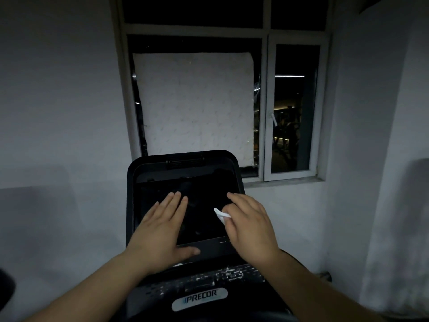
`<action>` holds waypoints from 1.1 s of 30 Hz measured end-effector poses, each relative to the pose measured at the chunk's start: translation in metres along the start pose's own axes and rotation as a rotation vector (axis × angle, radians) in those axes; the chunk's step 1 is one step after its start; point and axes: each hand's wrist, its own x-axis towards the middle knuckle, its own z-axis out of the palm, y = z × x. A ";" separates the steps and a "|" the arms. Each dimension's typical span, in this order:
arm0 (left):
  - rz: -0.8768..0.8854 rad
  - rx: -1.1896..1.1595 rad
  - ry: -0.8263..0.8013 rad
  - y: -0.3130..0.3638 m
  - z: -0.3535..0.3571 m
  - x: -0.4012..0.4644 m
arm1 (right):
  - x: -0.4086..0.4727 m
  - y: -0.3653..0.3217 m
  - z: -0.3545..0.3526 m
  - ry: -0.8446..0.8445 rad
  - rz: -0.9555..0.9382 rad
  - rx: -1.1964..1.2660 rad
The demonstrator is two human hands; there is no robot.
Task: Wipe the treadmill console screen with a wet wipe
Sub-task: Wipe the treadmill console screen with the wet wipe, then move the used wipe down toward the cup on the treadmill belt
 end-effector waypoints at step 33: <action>0.087 -0.135 0.010 0.098 -0.101 -0.188 | -0.136 -0.134 -0.191 0.008 0.103 -0.121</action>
